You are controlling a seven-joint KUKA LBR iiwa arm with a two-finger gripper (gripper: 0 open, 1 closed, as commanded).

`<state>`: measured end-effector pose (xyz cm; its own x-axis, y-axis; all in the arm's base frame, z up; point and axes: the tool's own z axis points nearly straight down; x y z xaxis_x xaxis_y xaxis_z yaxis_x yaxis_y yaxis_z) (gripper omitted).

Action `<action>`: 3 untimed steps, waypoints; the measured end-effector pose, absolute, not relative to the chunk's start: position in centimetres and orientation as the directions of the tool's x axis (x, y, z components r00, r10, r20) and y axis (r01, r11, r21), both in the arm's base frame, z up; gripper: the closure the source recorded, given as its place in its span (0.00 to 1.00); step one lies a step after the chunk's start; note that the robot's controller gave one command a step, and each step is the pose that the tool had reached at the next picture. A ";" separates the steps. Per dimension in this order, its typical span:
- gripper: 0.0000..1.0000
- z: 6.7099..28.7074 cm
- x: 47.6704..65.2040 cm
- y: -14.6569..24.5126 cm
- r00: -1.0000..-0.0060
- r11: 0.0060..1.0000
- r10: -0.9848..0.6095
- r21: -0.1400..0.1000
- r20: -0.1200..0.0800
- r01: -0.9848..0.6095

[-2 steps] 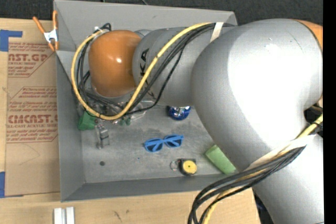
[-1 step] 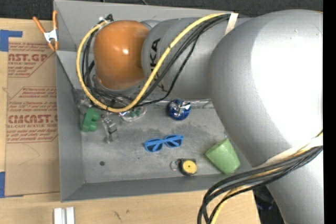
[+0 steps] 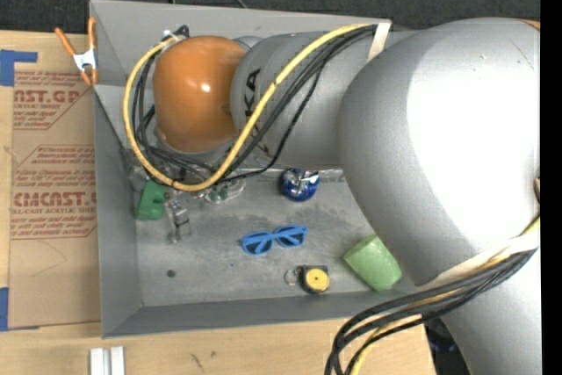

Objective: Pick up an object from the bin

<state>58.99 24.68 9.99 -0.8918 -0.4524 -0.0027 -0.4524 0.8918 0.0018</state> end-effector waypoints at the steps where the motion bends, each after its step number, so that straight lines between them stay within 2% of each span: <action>1: 0.00 6.9 59.2 24.0 -0.936 0.936 -0.351 0.002 -0.002 -0.351; 2: 0.00 7.0 59.2 24.1 -0.936 0.936 -0.351 0.004 -0.005 -0.351; 3: 1.00 7.0 59.3 24.1 -0.936 0.936 -0.351 0.004 -0.006 -0.351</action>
Offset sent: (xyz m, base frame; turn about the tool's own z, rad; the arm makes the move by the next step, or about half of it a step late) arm 0.0020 -0.0077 -0.0299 0.1099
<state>59.25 24.10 6.99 -0.9363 -0.3512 -0.0060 -0.3512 0.9363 0.0044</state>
